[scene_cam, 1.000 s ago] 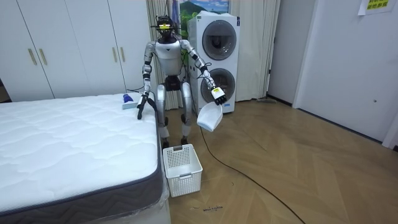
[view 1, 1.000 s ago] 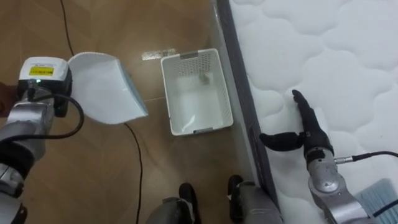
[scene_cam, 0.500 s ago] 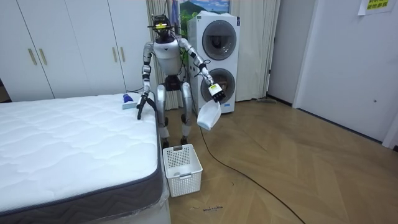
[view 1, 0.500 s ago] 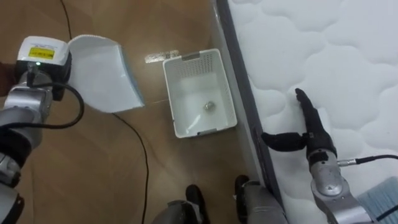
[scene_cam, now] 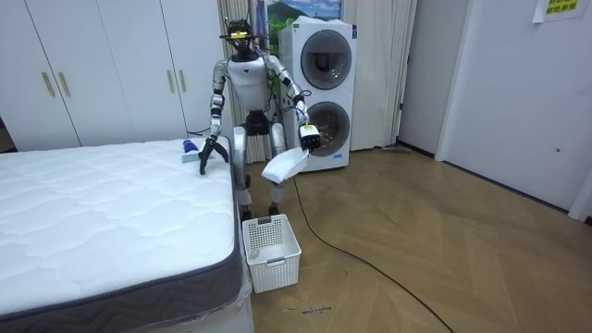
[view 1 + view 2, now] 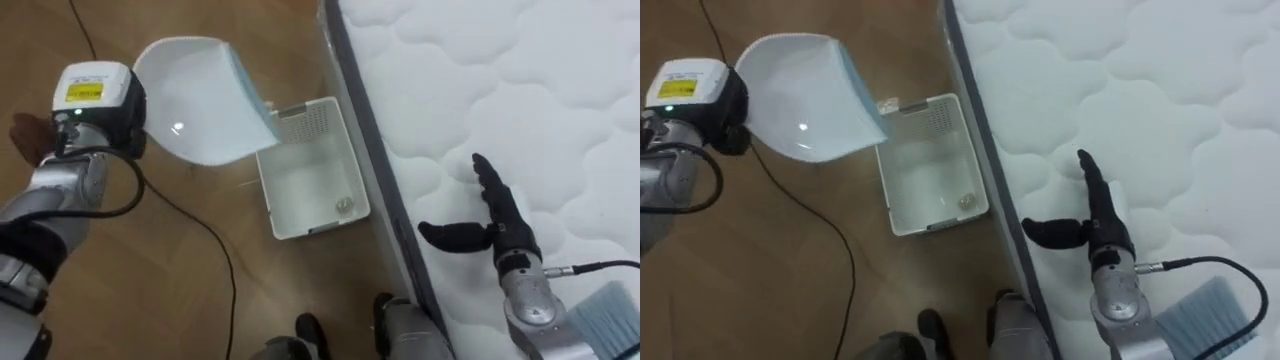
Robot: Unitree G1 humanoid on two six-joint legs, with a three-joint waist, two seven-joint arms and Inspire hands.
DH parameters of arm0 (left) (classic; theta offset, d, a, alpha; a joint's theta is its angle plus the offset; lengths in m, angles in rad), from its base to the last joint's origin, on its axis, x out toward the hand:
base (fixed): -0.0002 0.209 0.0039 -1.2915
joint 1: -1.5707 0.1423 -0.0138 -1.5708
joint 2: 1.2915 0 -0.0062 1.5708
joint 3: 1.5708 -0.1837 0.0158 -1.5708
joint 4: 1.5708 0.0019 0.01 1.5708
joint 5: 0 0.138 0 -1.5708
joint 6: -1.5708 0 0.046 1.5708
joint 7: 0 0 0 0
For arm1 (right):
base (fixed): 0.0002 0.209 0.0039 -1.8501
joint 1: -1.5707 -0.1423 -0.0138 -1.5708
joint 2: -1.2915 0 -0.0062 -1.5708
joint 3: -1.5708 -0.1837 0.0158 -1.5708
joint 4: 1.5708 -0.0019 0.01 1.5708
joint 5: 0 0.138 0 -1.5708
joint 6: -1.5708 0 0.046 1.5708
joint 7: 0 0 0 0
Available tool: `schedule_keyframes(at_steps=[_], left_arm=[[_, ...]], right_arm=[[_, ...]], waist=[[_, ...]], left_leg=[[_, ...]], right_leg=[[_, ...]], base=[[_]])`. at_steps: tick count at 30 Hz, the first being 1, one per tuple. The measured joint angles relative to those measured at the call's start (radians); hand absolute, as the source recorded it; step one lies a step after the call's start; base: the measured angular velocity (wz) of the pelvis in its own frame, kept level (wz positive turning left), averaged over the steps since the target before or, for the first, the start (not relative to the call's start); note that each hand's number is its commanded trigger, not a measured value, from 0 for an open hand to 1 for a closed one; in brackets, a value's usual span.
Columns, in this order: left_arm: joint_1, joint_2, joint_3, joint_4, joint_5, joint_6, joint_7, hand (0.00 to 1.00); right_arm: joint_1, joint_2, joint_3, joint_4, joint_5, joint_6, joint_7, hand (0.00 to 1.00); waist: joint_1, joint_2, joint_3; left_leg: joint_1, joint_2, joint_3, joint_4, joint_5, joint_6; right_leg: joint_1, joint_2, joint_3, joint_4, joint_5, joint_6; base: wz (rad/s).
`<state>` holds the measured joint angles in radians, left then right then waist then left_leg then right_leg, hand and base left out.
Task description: Clean bed
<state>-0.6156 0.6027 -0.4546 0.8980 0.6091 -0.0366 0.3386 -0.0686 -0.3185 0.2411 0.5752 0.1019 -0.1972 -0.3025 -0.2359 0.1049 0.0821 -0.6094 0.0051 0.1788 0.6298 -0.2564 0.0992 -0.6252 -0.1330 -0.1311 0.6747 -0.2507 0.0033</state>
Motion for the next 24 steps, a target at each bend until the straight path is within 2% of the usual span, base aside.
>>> schedule_keyframes(at_steps=[1,2,3,4,5,6,7,8,9,10,11,13,14,15,16,17,18,19,20,21,22,23,24], left_arm=[[0.048,0.0,0.043,-0.045,-0.012,-0.007,0.007,1.0],[0.074,0.0,0.066,-0.072,-0.014,-0.013,0.008,1.0],[0.131,0.0,0.106,-0.123,-0.016,-0.034,0.01,1.0],[0.189,-0.001,0.149,-0.174,-0.017,-0.055,0.02,1.0],[0.221,-0.002,0.166,-0.2,-0.017,-0.059,0.03,1.0],[0.278,-0.009,0.191,-0.236,-0.018,-0.067,0.051,1.0],[0.331,-0.032,0.218,-0.255,-0.03,-0.079,0.055,1.0],[0.355,-0.046,0.223,-0.265,-0.04,-0.079,0.06,1.0],[0.395,-0.076,0.222,-0.286,-0.066,-0.08,0.061,1.0],[0.421,-0.101,0.22,-0.308,-0.078,-0.084,0.061,1.0],[0.426,-0.114,0.219,-0.312,-0.088,-0.091,0.061,1.0],[0.464,-0.166,0.222,-0.355,-0.152,-0.1,0.06,1.0],[0.471,-0.179,0.221,-0.361,-0.165,-0.103,0.058,1.0],[0.475,-0.204,0.221,-0.368,-0.175,-0.105,0.045,1.0],[0.49,-0.225,0.222,-0.378,-0.189,-0.106,0.043,1.0],[0.505,-0.231,0.224,-0.393,-0.195,-0.106,0.043,1.0],[0.54,-0.244,0.223,-0.42,-0.207,-0.107,0.042,1.0],[0.567,-0.262,0.226,-0.443,-0.222,-0.107,0.042,1.0],[0.579,-0.273,0.231,-0.451,-0.225,-0.109,0.042,1.0],[0.597,-0.292,0.243,-0.469,-0.227,-0.114,0.042,1.0],[0.612,-0.304,0.256,-0.49,-0.24,-0.119,0.043,1.0],[0.613,-0.309,0.256,-0.494,-0.257,-0.12,0.042,1.0],[0.613,-0.336,0.251,-0.499,-0.28,-0.12,0.039,1.0]], right_arm=[[0.005,0.0,-0.004,0.001,0.002,-0.002,0.0,0.0],[0.011,0.0,-0.009,0.002,0.005,-0.002,-0.001,0.0],[0.025,0.001,-0.025,0.013,0.006,-0.003,-0.001,0.0],[0.031,0.001,-0.035,0.033,0.008,-0.003,-0.007,0.0],[0.031,0.001,-0.039,0.043,0.009,-0.003,-0.009,0.0],[0.032,0.001,-0.05,0.048,0.01,0.002,-0.012,0.0],[0.035,0.001,-0.06,0.049,0.01,0.002,-0.013,0.0],[0.039,0.001,-0.065,0.049,0.014,0.002,-0.015,0.0],[0.051,0.001,-0.068,0.048,0.029,0.002,-0.023,0.0],[0.061,0.006,-0.069,0.045,0.025,0.003,-0.032,0.0],[0.063,0.009,-0.069,0.042,0.022,0.003,-0.037,0.0],[0.078,0.017,-0.072,0.007,0.012,0.002,-0.049,0.0],[0.086,0.019,-0.076,-0.007,0.013,0.002,-0.051,0.0],[0.105,0.023,-0.083,-0.03,0.014,0.001,-0.056,0.0],[0.121,0.031,-0.089,-0.051,0.012,0.002,-0.056,0.0],[0.126,0.035,-0.091,-0.062,0.011,0.002,-0.055,0.0],[0.14,0.043,-0.095,-0.088,0.009,0.001,-0.056,0.0],[0.143,0.051,-0.095,-0.099,0.013,0.002,-0.056,0.0],[0.141,0.057,-0.095,-0.105,0.016,0.003,-0.056,0.0],[0.133,0.073,-0.096,-0.112,0.017,0.004,-0.054,0.0],[0.119,0.094,-0.096,-0.112,0.017,0.005,-0.053,0.0],[0.117,0.101,-0.096,-0.112,0.018,0.005,-0.053,0.0],[0.13,0.1,-0.099,-0.112,0.018,0.008,-0.058,0.0]], waist=[[0.007,-0.011,-0.006],[0.015,-0.015,-0.0086],[0.034,-0.022,-0.0143],[0.063,-0.035,-0.0246],[0.075,-0.038,-0.0289],[0.09,-0.039,-0.0334],[0.097,-0.038,-0.0357],[0.096,-0.038,-0.039],[0.098,-0.037,-0.0537],[0.096,-0.04,-0.0632],[0.096,-0.04,-0.0641],[0.103,-0.047,-0.0695],[0.1,-0.046,-0.0703],[0.1,-0.049,-0.0718],[0.102,-0.056,-0.0761],[0.102,-0.058,-0.0757],[0.104,-0.063,-0.0762],[0.111,-0.072,-0.0754],[0.123,-0.074,-0.0758],[0.154,-0.078,-0.0765],[0.167,-0.086,-0.0781],[0.171,-0.091,-0.0753],[0.167,-0.093,-0.075]], left_leg=[[0.017,0.005,0.016,0.004,-0.006,-0.003],[0.03,0.008,0.025,0.002,-0.009,-0.005],[0.056,0.017,0.034,0.001,-0.02,-0.011],[0.087,0.017,0.027,-0.014,-0.026,-0.021],[0.102,0.015,0.016,-0.023,-0.027,-0.025],[0.138,0.014,0.004,-0.045,-0.028,-0.031],[0.187,0.014,0.012,-0.081,-0.027,-0.034],[0.211,0.012,0.015,-0.098,-0.026,-0.035],[0.247,0.013,0.021,-0.127,-0.024,-0.038],[0.278,0.015,0.035,-0.15,-0.022,-0.041],[0.293,0.016,0.037,-0.16,-0.02,-0.042],[0.348,0.012,0.043,-0.201,-0.019,-0.043],[0.358,0.012,0.043,-0.206,-0.019,-0.043],[0.378,0.014,0.048,-0.211,-0.025,-0.044],[0.401,0.016,0.087,-0.22,-0.031,-0.045],[0.416,0.02,0.105,-0.224,-0.036,-0.047],[0.45,0.027,0.154,-0.235,-0.045,-0.05],[0.483,0.033,0.216,-0.248,-0.046,-0.051],[0.501,0.036,0.249,-0.264,-0.046,-0.05],[0.53,0.049,0.304,-0.302,-0.045,-0.05],[0.54,0.066,0.376,-0.331,-0.044,-0.05],[0.542,0.073,0.426,-0.333,-0.044,-0.05],[0.566,0.074,0.493,-0.348,-0.044,-0.051]], right_leg=[[0.002,0.011,0.026,-0.001,0.0,0.0],[0.004,0.017,0.04,-0.002,0.001,0.0],[0.018,0.039,0.07,-0.016,0.004,0.001],[0.031,0.064,0.111,-0.035,0.014,0.001],[0.041,0.074,0.127,-0.047,0.024,-0.002],[0.072,0.091,0.151,-0.076,0.038,-0.003],[0.106,0.105,0.179,-0.105,0.049,-0.002],[0.123,0.11,0.191,-0.118,0.053,-0.001],[0.155,0.121,0.211,-0.144,0.062,0.001],[0.176,0.127,0.221,-0.167,0.07,0.0],[0.19,0.132,0.23,-0.181,0.076,0.002],[0.222,0.155,0.272,-0.22,0.094,0.004],[0.231,0.156,0.275,-0.229,0.098,0.004],[0.244,0.17,0.286,-0.237,0.102,0.005],[0.25,0.181,0.303,-0.241,0.108,0.005],[0.255,0.189,0.315,-0.245,0.112,0.004],[0.262,0.2,0.324,-0.247,0.121,0.001],[0.265,0.207,0.315,-0.256,0.139,-0.01],[0.265,0.209,0.295,-0.273,0.157,-0.019],[0.266,0.2,0.171,-0.331,0.212,-0.06],[0.283,0.191,0.001,-0.384,0.254,-0.111],[0.283,0.175,-0.083,-0.364,0.234,-0.115],[0.283,0.113,-0.197,-0.251,0.141,-0.086]], base=[[-0.51],[-0.69],[-0.92],[-1.02],[-1.13],[-1.01],[-0.91],[-0.69],[-0.5],[-0.43],[-0.46],[-0.65],[-0.64],[-0.66],[-0.81],[-1.16],[-1.51],[-1.75],[-2.25],[-2.51],[-2.37],[-1.84],[-1.44]])
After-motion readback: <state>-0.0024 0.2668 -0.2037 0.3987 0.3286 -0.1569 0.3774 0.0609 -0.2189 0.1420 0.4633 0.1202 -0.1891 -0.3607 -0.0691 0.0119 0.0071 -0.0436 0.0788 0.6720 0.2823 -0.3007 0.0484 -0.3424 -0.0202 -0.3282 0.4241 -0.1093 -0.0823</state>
